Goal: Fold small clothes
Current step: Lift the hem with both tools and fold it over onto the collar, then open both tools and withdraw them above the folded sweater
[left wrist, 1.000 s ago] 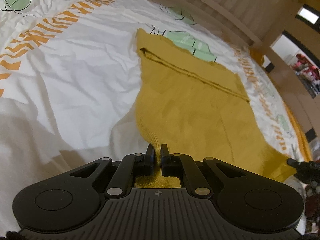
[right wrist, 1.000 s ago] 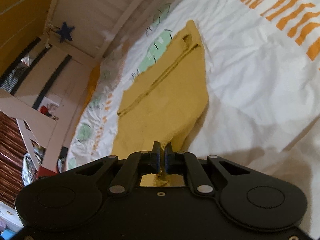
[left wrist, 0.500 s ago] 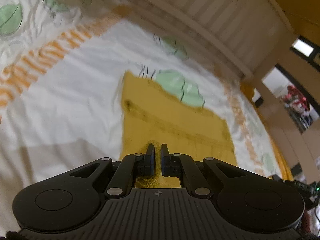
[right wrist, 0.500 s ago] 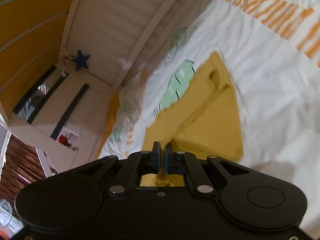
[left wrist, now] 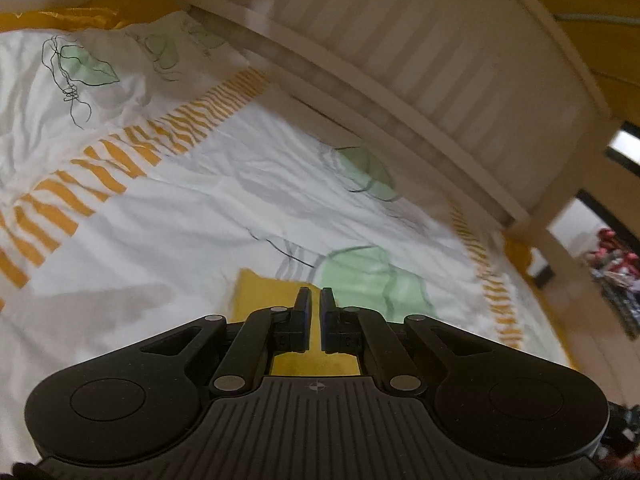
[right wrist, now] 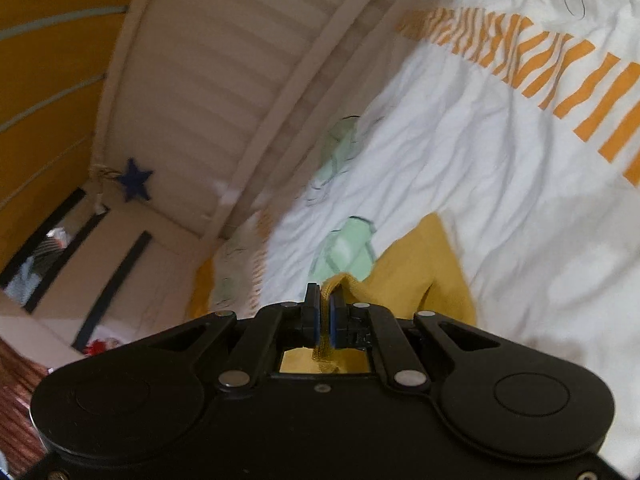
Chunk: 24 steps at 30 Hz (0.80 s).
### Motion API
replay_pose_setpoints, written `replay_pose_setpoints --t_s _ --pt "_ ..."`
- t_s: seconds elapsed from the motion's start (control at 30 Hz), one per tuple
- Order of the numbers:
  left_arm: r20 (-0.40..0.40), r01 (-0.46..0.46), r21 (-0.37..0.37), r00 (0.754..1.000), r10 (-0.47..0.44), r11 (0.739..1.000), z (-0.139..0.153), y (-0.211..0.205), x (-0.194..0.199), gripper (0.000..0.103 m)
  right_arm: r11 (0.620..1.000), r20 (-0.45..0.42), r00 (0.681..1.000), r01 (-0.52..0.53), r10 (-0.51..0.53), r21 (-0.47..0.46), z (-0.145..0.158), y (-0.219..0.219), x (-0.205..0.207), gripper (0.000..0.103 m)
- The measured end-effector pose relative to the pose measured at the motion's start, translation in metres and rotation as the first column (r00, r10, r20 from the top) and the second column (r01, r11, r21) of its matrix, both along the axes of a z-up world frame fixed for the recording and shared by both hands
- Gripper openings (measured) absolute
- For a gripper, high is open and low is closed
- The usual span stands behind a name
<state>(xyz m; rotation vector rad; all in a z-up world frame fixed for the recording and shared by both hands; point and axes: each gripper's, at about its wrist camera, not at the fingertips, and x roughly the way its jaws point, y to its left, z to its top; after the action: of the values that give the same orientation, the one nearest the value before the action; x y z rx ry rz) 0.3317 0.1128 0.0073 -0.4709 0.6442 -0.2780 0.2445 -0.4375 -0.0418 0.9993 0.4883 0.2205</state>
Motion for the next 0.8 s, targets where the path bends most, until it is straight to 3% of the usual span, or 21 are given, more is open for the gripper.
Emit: replay_pose_setpoints --t_s 0.23,0.33,0.4,0.43,0.47,0.57,0.7,0.8 --pt "-0.061 -0.042 0.111 0.997 0.049 0.993 -0.035 -0.005 0.033 0.005 0.999 -0.097 0.995 0.031 -0.035 -0.039 -0.036 0.000 0.039 0.016" --pt "-0.077 -0.013 0.094 0.997 0.020 0.995 -0.045 -0.004 0.029 0.006 0.996 -0.118 0.992 0.046 -0.054 -0.073 -0.041 -0.001 0.042 0.022" --pt "-0.092 0.004 0.081 0.996 0.003 0.997 -0.051 -0.002 0.025 0.008 0.995 -0.129 0.989 0.059 -0.069 -0.085 -0.043 -0.002 0.044 0.035" --pt "-0.101 0.015 0.090 0.995 -0.006 0.996 -0.053 -0.002 0.021 0.009 0.993 -0.131 0.988 0.069 -0.081 -0.092 -0.043 -0.002 0.043 0.051" --pt "-0.107 0.024 0.101 0.994 -0.013 0.995 -0.055 -0.002 0.019 0.011 0.991 -0.125 0.987 0.085 -0.098 -0.105 -0.042 -0.003 0.040 0.060" --pt "-0.098 0.061 0.147 0.994 -0.047 0.987 -0.055 -0.003 0.003 0.022 0.985 -0.092 0.988 0.109 -0.122 -0.132 -0.035 -0.005 0.031 0.062" --pt "-0.085 0.108 0.225 0.992 -0.090 0.968 -0.053 -0.010 -0.010 0.023 0.973 -0.068 0.990 0.105 -0.121 -0.203 -0.020 0.000 0.021 0.062" --pt "-0.082 0.157 0.328 0.987 -0.138 0.931 -0.054 -0.019 -0.018 0.023 0.962 -0.051 0.995 0.067 -0.083 -0.264 -0.008 0.014 0.010 0.064"
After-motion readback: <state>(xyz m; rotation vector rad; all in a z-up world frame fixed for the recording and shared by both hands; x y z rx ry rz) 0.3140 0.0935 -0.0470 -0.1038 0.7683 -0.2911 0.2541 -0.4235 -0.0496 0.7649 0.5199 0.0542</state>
